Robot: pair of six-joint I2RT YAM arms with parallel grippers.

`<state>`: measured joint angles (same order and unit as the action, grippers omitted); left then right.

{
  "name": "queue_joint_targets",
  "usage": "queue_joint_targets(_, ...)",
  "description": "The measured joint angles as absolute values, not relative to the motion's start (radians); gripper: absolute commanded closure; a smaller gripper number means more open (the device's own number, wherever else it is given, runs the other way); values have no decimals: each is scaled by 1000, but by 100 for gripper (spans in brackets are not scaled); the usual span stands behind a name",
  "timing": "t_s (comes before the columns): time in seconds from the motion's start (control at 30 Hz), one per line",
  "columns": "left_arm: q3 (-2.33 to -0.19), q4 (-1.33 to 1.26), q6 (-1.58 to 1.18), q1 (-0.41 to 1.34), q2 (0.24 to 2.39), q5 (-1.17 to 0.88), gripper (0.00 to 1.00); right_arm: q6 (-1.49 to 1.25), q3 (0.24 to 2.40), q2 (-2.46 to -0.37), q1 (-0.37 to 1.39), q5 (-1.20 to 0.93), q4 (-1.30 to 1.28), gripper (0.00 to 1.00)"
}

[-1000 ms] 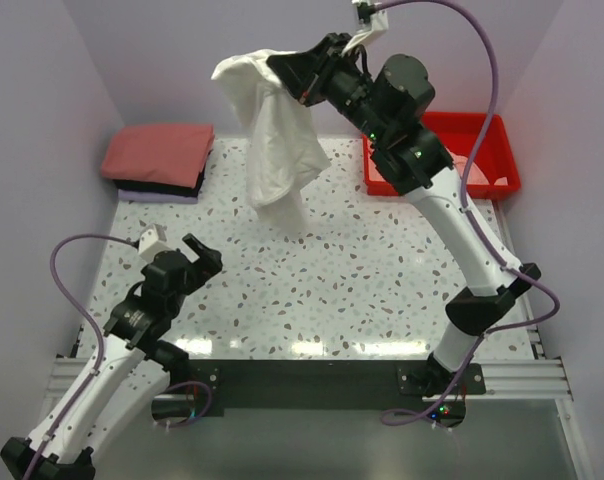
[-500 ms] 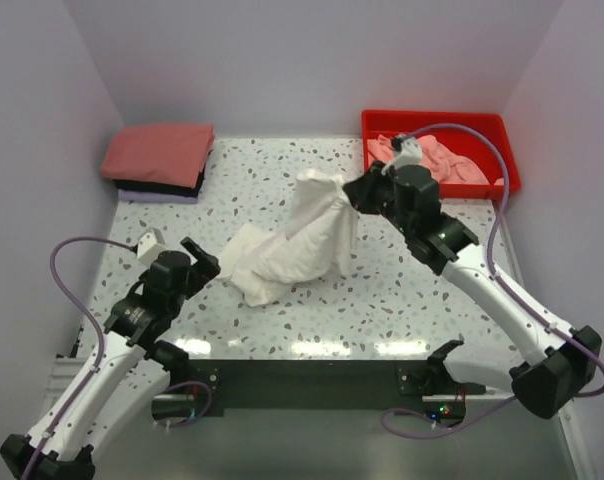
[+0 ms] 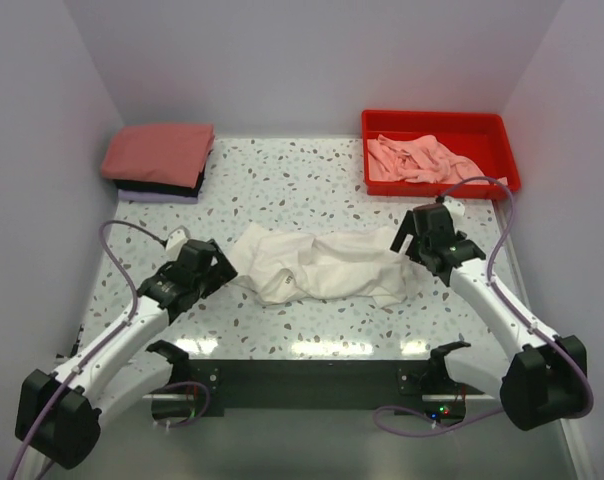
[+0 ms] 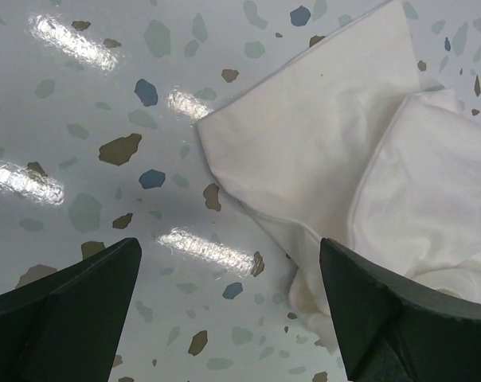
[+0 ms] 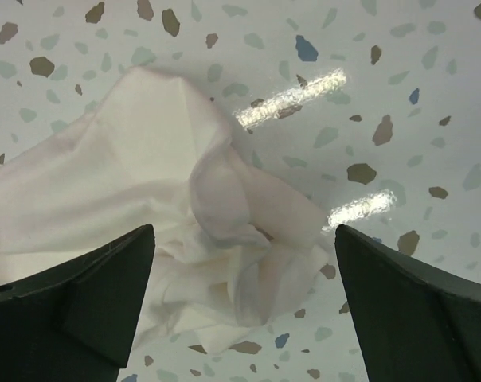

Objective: Fold and stack the t-shirts
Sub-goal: Move the tshirt to the center of the board, then flatten the tshirt out

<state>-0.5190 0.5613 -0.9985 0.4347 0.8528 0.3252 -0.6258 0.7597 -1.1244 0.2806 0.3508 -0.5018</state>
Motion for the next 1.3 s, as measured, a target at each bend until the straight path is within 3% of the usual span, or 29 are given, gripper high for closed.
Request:
queue_joint_targets(0.2,-514,477,-999,433,966,305,5,-516,814,-1051,279,370,-552,1)
queue_joint_targets(0.43,-506,383,-974,371,1083,252,14,-340,813,-968,279,79,-463,1)
queue_joint_targets(0.63,-493,287,-950,339,1174,183,30,-254,821,-1033,283,-132,-390,1)
queue_joint_targets(0.83,-494,165,-936,336,1263,130,60,-103,949,-1288,437,-184,-396,1)
queue_joint_targets(0.93,-508,118,-927,336,1317,118,100,22,1051,-1425,539,-210,-402,1)
queue_joint_targets(1.3,-508,96,-892,335,1317,128,100,334,1382,-1803,549,-326,-528,13)
